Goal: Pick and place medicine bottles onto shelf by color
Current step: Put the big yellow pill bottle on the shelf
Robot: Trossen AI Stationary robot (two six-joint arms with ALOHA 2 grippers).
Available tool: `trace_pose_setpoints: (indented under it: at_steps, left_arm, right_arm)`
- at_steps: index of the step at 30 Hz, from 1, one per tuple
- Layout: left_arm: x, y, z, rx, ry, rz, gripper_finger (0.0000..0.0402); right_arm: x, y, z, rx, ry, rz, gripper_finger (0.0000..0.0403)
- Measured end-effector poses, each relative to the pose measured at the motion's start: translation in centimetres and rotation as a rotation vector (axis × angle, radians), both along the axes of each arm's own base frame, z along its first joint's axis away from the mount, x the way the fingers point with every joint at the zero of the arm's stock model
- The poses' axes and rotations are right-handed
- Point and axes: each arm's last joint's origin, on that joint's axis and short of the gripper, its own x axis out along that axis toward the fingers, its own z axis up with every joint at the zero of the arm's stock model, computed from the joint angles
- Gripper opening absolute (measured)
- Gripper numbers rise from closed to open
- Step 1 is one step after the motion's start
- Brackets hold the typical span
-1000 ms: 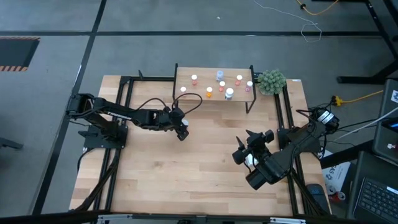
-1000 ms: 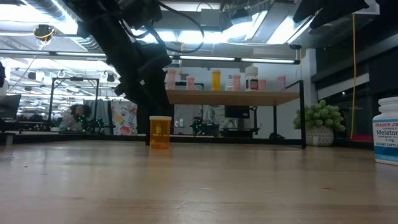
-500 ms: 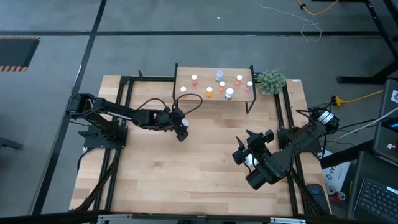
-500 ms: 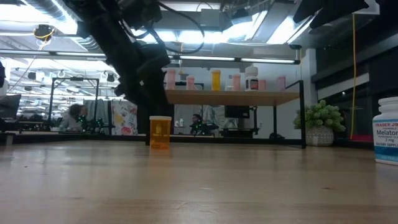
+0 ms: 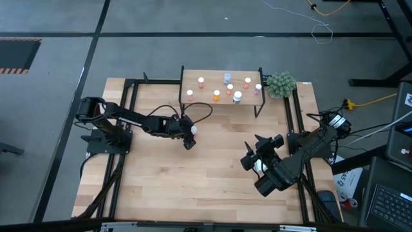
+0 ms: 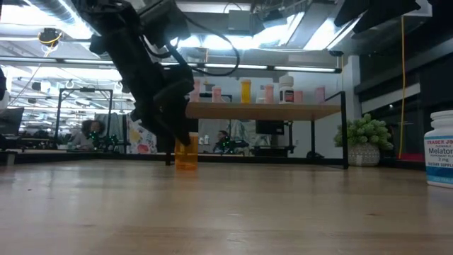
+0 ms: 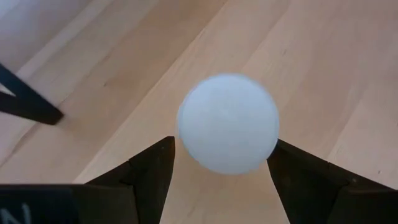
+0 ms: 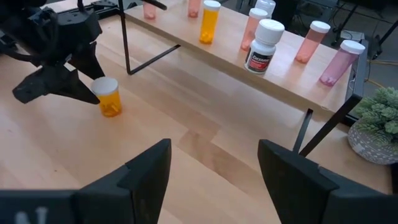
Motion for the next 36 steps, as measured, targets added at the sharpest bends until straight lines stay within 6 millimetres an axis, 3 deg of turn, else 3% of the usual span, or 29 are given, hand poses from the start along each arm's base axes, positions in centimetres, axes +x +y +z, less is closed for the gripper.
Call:
trace_pose_setpoints:
  at_steps: [17, 36]
  left_arm:
    - [0.16, 0.13, 0.17, 0.037, -0.024, 0.029, 0.0246]
    - [0.28, 0.14, 0.38, 0.039, -0.047, 0.032, 0.0212]
  right_arm:
    - [-0.03, 0.01, -0.04, 0.012, 0.01, -0.005, 0.0242]
    - [-0.12, 0.06, -0.17, 0.049, 0.042, -0.02, 0.0242]
